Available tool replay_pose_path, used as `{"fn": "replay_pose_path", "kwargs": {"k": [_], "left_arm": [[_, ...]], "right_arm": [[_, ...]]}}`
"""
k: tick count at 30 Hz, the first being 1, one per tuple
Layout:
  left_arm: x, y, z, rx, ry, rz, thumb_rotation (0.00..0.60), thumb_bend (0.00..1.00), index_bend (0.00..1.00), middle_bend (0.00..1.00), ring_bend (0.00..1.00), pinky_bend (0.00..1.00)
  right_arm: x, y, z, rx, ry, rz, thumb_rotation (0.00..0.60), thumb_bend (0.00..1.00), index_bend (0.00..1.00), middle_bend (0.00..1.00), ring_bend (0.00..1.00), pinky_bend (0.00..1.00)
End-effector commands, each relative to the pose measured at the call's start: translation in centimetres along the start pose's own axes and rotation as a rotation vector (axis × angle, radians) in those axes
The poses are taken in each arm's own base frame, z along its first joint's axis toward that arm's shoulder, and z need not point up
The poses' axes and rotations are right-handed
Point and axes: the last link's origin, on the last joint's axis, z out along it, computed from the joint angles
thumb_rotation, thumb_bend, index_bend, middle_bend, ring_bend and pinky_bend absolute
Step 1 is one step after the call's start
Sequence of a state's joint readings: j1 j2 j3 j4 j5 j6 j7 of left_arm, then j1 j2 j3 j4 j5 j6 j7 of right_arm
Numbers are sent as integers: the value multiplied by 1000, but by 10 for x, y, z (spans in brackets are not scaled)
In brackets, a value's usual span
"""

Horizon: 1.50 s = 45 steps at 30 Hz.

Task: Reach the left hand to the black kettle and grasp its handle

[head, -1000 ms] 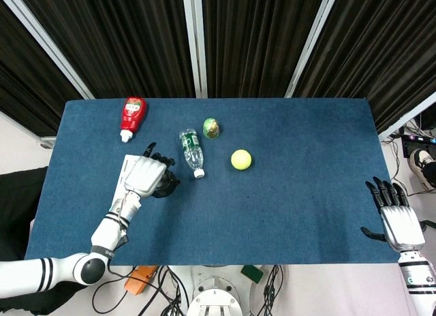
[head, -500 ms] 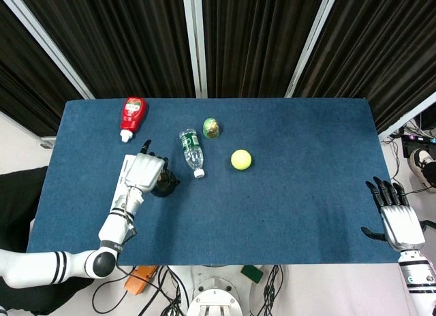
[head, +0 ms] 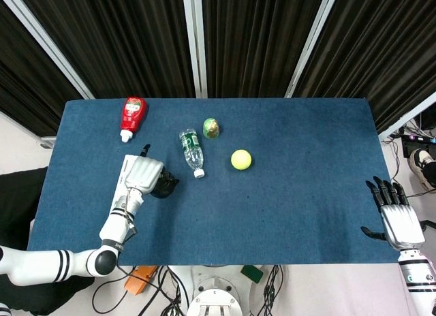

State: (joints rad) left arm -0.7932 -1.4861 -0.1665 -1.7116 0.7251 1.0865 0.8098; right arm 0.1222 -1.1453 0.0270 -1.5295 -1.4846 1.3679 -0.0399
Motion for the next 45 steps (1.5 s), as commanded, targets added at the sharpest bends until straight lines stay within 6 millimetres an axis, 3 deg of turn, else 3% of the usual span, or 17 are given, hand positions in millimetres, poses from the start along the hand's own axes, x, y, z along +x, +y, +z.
{"fn": "replay_pose_path", "kwargs": {"k": [1,6,10,18,20,22,30,38,45], "left_arm": [[-2,-3,2,-1,-18,-40,416,14,819,860,737,1],[-5,-6,4,3,-40,-86,361,13,925,974,851,1],[-6,-8,4,-3,-69,-144,303,9,986,1000,904,1],[0,-19,4,5,-56,-210,142,0,1000,1000,975,3],[4,-22,4,14,-30,-214,58,0,1000,1000,985,25],[6,-24,4,22,-15,-213,13,0,1000,1000,993,56],[15,-37,1,69,66,-179,0,0,1000,1000,1000,290],[18,-45,-1,114,111,-155,0,34,1000,1000,1000,634],[19,-55,-3,141,144,-153,0,116,1000,1000,1000,693]], "right_arm": [[0,1,0,-5,2,1,600,174,0,0,0,0],[1,2,1,-8,3,4,600,174,0,0,0,0],[1,2,1,-7,3,7,600,174,0,0,0,0],[1,3,1,-15,5,14,600,174,0,0,0,0],[1,4,1,-17,5,15,600,175,0,0,0,0],[1,4,2,-18,5,16,600,174,0,0,0,0],[1,7,1,-25,8,24,600,174,0,0,0,0],[-1,7,-1,-23,8,29,600,174,0,0,0,0],[0,8,-4,-22,14,30,600,174,0,0,0,0]]}}
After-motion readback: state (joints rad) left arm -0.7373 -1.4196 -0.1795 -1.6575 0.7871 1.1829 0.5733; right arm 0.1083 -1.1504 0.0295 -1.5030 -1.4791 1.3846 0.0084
